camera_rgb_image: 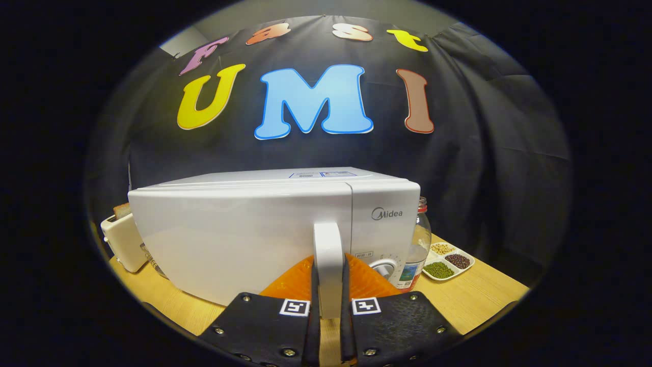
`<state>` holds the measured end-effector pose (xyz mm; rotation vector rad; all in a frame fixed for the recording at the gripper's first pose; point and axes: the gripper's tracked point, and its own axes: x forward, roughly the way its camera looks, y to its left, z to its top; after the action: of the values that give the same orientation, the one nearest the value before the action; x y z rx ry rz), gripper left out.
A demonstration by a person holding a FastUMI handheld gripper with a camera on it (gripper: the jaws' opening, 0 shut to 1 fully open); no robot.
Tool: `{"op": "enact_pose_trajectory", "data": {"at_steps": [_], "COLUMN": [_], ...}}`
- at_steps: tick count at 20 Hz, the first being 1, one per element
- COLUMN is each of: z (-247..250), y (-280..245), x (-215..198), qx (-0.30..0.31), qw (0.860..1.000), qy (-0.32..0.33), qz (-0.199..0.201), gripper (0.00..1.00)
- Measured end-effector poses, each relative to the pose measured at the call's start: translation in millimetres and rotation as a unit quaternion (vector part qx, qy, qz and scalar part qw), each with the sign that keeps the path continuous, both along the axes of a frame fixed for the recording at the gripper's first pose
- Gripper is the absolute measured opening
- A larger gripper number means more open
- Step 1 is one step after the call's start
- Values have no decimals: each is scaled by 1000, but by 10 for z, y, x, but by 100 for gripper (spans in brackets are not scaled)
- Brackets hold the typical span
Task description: Open the microwave, put the food inside, and close the microwave door.
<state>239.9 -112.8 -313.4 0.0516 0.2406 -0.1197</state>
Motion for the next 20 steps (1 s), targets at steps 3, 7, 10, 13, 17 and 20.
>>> {"op": "enact_pose_trajectory", "data": {"at_steps": [3, 7, 10, 13, 17, 20], "z": [3, 9, 7, 5, 49, 61], "y": [2, 14, 23, 35, 135, 281], "x": [-22, -63, -56, -131, -539, -896], "qx": [20, 24, 34, 38, 7, 15], "qw": [1000, 999, 999, 999, 999, 999], "qy": [3, 3, 3, 6, 1, 6], "qz": [9, 23, 24, 24, 34, 52], "gripper": [16, 16, 11, 11, 10, 10]}}
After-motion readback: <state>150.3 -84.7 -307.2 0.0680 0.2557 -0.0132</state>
